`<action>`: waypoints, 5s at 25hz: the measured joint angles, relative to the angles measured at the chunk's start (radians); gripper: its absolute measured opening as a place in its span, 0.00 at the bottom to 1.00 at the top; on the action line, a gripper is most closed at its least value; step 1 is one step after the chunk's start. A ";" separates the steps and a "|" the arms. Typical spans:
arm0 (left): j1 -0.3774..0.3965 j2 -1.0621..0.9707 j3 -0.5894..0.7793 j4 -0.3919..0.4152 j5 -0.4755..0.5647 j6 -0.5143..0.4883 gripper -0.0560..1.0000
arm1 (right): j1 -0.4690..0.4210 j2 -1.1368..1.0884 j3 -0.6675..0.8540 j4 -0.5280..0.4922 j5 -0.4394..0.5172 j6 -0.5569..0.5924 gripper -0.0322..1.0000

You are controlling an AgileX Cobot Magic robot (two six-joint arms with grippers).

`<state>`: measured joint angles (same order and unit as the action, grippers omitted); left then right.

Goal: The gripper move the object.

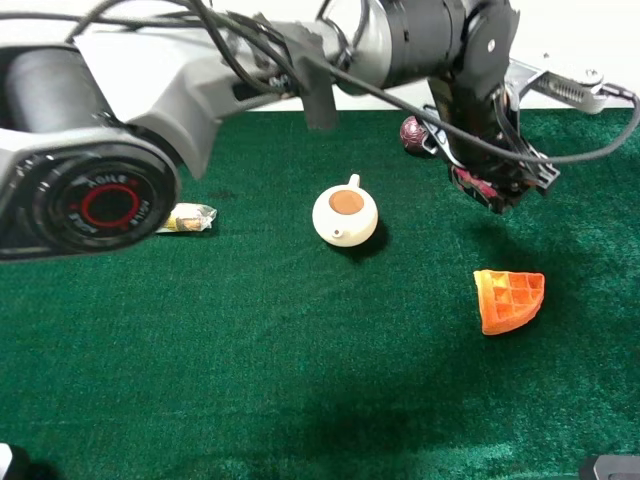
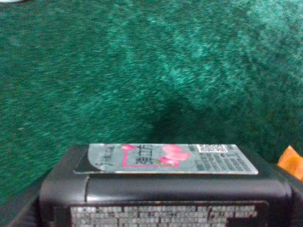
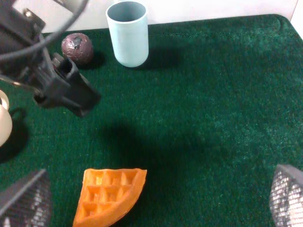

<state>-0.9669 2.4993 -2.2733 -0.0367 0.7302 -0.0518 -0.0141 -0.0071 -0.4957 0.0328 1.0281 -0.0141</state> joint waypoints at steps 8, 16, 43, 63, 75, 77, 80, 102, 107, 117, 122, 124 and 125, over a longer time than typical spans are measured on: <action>-0.033 0.046 0.000 -0.007 -0.086 0.000 0.80 | 0.000 0.000 0.000 0.000 0.000 0.003 0.70; -0.043 0.094 0.001 -0.006 -0.192 0.019 0.80 | 0.000 0.000 0.000 0.000 0.000 0.007 0.70; -0.062 0.129 0.002 0.023 -0.242 0.026 0.80 | 0.000 0.000 0.000 0.000 0.000 0.007 0.70; -0.062 0.129 0.002 0.022 -0.249 0.025 0.88 | 0.000 0.000 0.000 0.000 0.000 0.007 0.70; -0.055 0.025 0.001 0.027 -0.083 0.025 0.88 | 0.000 0.000 0.000 0.000 0.000 0.007 0.70; -0.050 -0.004 0.001 0.030 -0.036 0.025 0.88 | 0.000 0.000 0.000 0.000 0.000 0.007 0.70; -0.037 -0.045 0.000 0.037 0.054 0.025 0.88 | 0.000 0.000 0.000 0.000 0.000 0.007 0.70; 0.055 -0.306 -0.010 0.023 0.438 0.052 0.89 | 0.000 0.000 0.000 0.000 0.000 0.008 0.70; 0.072 -0.399 0.060 0.009 0.438 0.066 0.91 | 0.000 0.000 0.000 0.000 0.000 0.008 0.70; 0.139 -0.670 0.378 0.007 0.438 0.112 0.91 | 0.000 0.000 0.000 0.000 0.000 0.008 0.70; 0.178 -0.836 0.552 0.011 0.438 0.135 0.91 | 0.000 0.000 0.000 0.000 0.000 0.008 0.70; 0.180 -0.886 0.597 0.027 0.438 0.149 0.91 | 0.000 0.000 0.000 0.000 0.000 0.008 0.70; 0.180 -0.913 0.621 0.037 0.438 0.157 0.91 | 0.000 0.000 0.000 0.000 0.000 0.008 0.70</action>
<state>-0.7870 1.5862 -1.6522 0.0000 1.1683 0.1048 -0.0141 -0.0071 -0.4957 0.0328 1.0281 -0.0058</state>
